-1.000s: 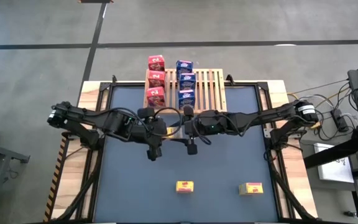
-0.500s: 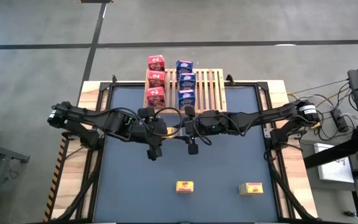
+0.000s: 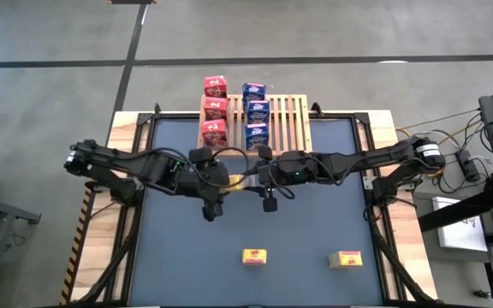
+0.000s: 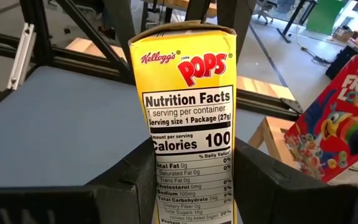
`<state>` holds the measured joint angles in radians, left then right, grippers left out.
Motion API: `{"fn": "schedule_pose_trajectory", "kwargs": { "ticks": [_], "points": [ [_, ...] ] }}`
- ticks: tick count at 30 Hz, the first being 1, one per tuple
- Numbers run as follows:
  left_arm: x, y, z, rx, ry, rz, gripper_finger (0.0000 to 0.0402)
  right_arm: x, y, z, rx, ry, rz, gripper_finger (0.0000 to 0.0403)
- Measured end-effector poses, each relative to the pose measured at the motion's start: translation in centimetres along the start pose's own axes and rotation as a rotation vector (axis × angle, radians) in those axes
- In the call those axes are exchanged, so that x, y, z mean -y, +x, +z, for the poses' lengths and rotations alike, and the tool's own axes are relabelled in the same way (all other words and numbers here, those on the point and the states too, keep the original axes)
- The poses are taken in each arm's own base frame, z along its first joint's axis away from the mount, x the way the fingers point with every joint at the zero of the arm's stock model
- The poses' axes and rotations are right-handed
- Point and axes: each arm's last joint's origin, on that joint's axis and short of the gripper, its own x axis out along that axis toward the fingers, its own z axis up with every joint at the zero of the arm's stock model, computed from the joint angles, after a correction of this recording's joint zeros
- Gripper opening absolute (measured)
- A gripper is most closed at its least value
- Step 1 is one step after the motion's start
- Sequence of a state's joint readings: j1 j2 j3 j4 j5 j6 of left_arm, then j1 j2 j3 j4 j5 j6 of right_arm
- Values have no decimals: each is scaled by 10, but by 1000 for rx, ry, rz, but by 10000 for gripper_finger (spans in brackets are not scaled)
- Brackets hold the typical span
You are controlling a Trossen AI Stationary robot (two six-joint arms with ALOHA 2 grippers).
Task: Stack cereal on shelf
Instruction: Put the top yellow cereal box on the shelf
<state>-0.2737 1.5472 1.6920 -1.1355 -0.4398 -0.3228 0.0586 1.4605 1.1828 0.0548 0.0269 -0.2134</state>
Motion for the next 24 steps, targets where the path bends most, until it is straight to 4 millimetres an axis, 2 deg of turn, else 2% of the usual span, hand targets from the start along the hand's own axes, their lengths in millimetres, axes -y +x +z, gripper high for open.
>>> {"fn": "schedule_pose_trajectory", "kwargs": {
  "ticks": [5,14,24],
  "points": [
    [-3,-4,-1,12,-2,22,264,0,-9,-1,5,4,-1,156],
    [-5,-3,-6,20,4,68,263,0,-33,-5,62,13,-13,155],
    [-6,-11,-8,67,-29,47,263,3,-76,-1,154,7,-39,154]
  ]
}}
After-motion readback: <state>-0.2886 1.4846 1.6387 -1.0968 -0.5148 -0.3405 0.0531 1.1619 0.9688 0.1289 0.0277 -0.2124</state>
